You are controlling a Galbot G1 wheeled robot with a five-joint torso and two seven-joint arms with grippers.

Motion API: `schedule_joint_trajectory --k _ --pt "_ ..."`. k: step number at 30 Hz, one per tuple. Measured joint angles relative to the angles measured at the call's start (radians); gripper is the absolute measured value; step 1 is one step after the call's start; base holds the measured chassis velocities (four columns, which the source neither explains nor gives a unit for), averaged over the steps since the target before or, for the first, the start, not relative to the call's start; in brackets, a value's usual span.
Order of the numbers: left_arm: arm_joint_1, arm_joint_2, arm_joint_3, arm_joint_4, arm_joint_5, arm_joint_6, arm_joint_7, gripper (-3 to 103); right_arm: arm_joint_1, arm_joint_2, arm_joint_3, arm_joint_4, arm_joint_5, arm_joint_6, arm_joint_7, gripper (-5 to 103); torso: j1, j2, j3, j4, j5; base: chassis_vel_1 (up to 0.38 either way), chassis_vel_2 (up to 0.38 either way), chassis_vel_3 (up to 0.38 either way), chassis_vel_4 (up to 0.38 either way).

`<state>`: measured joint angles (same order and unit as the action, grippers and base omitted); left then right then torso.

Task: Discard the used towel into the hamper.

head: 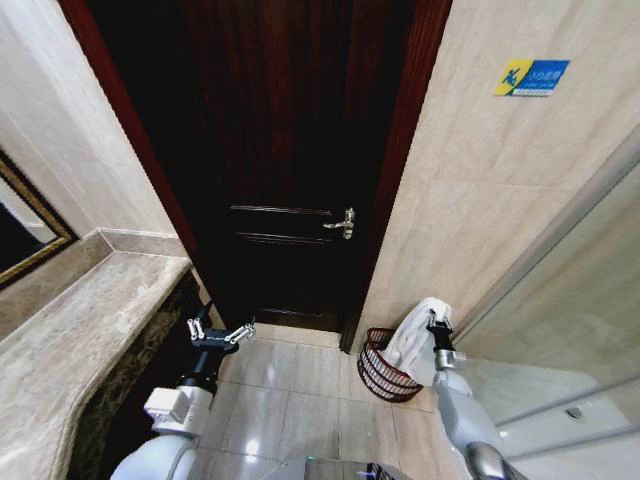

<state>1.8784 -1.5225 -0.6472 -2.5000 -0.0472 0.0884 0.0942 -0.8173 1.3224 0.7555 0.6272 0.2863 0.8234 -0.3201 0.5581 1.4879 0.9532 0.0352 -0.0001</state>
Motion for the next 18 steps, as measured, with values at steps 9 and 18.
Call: schedule_joint_trajectory --k 9,18 --pt "0.0 0.0 0.0 0.0 0.0 0.0 0.0 93 -0.016 0.023 0.01 -0.032 -0.07 -0.001 0.029 11 0.0 0.0 0.0 -0.0002 0.0 0.0 0.0 0.0 0.0" --pt "0.0 0.0 0.0 0.0 0.0 0.0 0.0 93 -0.056 0.05 0.047 -0.014 -0.096 -0.001 0.071 11 0.0 0.0 0.0 -0.0001 0.0005 -0.006 0.004 0.008 -0.007"
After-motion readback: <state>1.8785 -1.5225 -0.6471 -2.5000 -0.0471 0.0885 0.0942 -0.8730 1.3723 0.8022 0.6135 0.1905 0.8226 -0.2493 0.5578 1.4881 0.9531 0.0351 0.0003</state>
